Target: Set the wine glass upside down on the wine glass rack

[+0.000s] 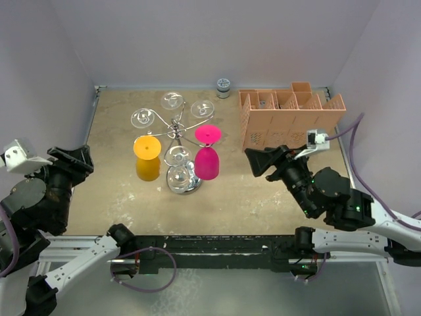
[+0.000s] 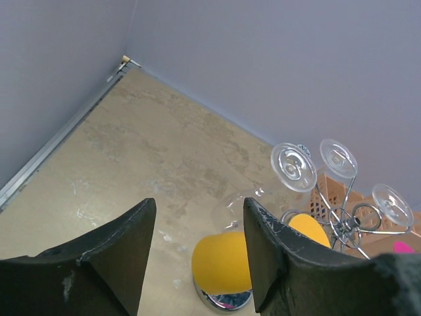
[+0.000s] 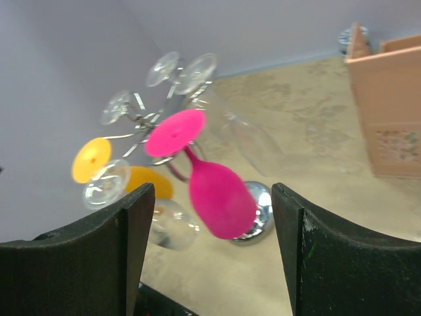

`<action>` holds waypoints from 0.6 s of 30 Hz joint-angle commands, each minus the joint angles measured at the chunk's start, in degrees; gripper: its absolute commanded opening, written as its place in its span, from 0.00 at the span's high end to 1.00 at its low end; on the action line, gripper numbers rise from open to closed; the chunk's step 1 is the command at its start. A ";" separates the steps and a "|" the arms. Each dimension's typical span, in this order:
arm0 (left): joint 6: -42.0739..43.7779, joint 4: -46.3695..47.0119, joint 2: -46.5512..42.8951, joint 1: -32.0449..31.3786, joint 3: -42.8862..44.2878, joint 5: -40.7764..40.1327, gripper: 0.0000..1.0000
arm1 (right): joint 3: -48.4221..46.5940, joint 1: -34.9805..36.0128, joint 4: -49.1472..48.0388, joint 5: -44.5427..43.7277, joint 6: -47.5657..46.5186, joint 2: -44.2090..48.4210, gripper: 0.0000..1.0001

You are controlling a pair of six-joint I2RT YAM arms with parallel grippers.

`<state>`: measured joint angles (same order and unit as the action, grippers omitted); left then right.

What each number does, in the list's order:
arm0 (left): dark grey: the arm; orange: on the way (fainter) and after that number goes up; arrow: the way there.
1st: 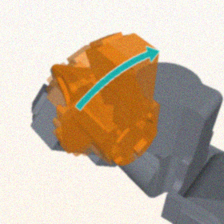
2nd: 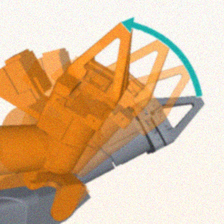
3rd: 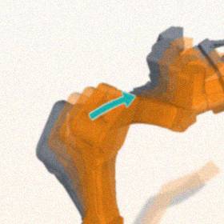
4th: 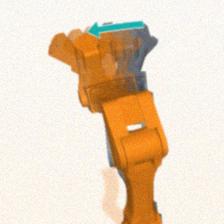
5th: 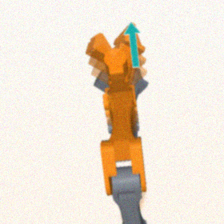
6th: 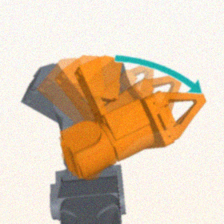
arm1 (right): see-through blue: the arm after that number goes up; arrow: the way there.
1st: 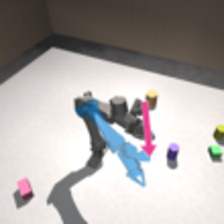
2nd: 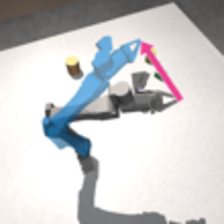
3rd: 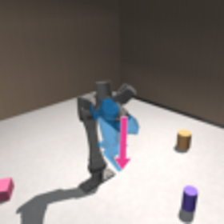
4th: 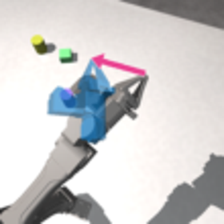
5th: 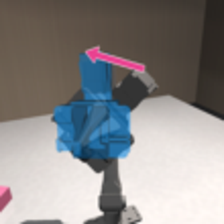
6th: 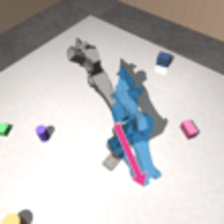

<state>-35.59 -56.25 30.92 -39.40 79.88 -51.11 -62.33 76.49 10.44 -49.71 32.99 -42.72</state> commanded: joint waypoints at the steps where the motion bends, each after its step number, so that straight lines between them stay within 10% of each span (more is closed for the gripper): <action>1: 4.54 2.65 -1.57 0.07 -0.14 -2.49 0.46 | -2.52 0.24 13.53 -11.21 6.57 3.37 0.27; 18: 7.52 1.67 -3.33 0.05 2.86 -4.19 0.42 | -3.86 0.24 16.04 -17.11 8.36 9.55 0.28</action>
<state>-30.06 -55.81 28.25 -39.40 81.34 -54.50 -64.82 76.51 27.29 -63.99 40.42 -32.58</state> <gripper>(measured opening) 0.575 0.718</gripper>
